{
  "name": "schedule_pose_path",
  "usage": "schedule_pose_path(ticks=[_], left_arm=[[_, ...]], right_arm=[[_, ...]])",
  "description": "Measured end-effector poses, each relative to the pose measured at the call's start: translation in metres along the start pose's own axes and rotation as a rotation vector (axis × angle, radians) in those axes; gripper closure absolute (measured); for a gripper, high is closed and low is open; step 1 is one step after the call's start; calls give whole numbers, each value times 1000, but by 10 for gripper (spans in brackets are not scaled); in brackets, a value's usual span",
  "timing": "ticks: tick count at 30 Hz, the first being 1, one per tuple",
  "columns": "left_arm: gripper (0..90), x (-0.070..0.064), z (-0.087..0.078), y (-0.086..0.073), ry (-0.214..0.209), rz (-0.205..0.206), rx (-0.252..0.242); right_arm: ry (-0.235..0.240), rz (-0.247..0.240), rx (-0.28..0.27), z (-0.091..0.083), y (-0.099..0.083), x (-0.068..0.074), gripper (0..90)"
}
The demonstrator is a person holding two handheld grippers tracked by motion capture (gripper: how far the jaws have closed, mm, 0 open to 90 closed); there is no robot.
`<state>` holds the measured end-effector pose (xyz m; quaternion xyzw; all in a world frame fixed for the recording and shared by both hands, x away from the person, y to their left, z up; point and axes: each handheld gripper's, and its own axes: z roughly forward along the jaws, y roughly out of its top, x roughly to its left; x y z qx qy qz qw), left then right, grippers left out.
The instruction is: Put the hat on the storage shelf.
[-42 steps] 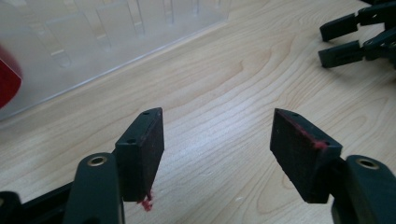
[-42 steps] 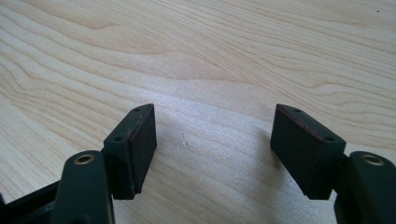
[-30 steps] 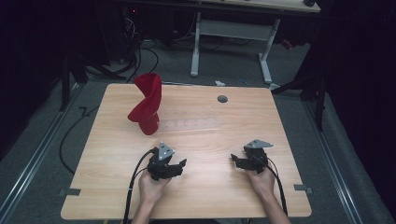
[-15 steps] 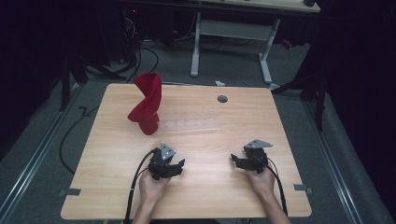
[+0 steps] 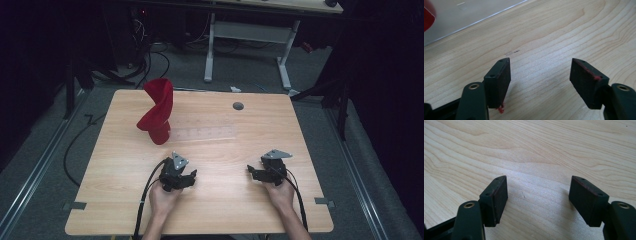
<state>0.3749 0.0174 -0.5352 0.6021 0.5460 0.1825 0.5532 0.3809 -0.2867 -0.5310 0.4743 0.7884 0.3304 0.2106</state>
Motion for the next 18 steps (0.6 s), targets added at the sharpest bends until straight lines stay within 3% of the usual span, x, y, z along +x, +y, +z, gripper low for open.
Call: schedule_pose_path(ticks=[8,12,18], left_arm=[[321,2,6,-7,23,22,30],[314,5,5,-8,8,-20,11],[310,6,4,-8,10,-20,10]], right_arm=[[0,0,0,0,0,0,316],[0,0,0,0,0,0,316],[0,0,0,0,0,0,316]])
